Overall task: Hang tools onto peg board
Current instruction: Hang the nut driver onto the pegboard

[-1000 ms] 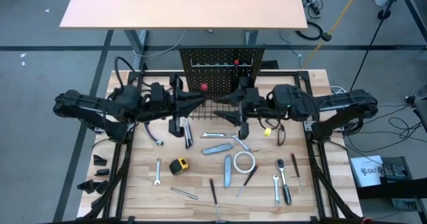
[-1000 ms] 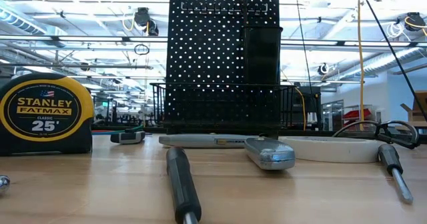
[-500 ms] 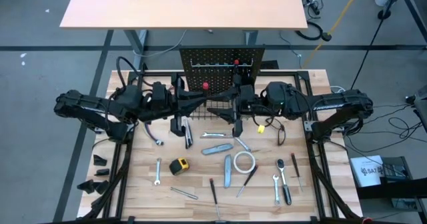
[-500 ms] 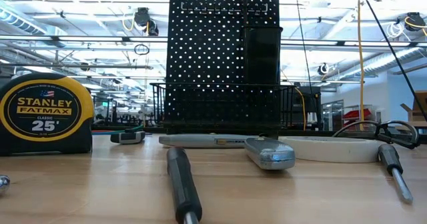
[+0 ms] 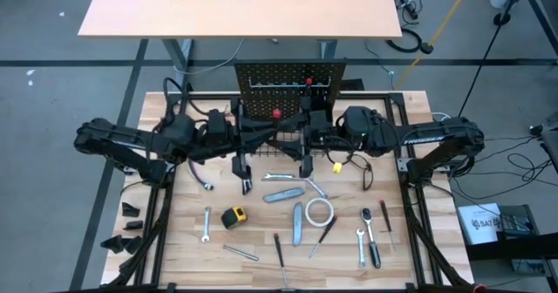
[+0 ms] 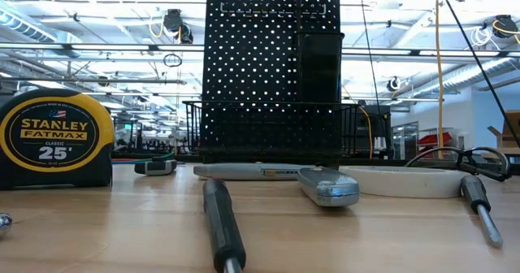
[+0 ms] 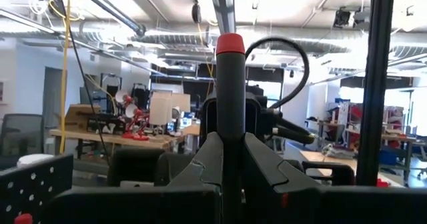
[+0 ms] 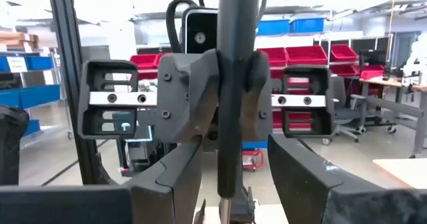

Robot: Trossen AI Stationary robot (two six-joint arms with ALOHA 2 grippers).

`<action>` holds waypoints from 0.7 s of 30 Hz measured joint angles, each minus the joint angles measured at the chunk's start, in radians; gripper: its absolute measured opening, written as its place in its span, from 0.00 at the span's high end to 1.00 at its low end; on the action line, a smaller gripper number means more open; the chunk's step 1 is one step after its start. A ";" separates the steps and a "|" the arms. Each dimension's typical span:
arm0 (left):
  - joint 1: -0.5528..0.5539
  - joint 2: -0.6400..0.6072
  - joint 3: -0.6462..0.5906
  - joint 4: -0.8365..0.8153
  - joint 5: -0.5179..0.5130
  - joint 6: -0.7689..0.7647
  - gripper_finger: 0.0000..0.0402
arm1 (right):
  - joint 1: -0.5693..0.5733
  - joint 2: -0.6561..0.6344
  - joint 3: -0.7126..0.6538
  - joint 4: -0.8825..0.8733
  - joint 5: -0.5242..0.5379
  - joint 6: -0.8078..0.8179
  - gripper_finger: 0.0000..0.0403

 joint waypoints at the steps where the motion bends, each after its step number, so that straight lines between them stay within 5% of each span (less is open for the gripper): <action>1: 0.001 0.001 0.000 -0.002 0.000 0.000 0.94 | 0.000 0.000 0.000 -0.004 0.002 0.000 0.59; 7: 0.003 -0.001 0.000 0.003 -0.001 0.010 0.94 | 0.000 0.000 0.000 -0.003 0.002 0.000 0.65; 14: 0.007 -0.001 0.000 -0.020 -0.001 0.017 0.94 | 0.001 -0.002 0.000 -0.017 0.008 -0.018 0.94; 21: 0.008 -0.014 0.000 -0.081 -0.013 0.011 0.77 | -0.008 -0.012 0.000 -0.084 0.010 0.004 0.94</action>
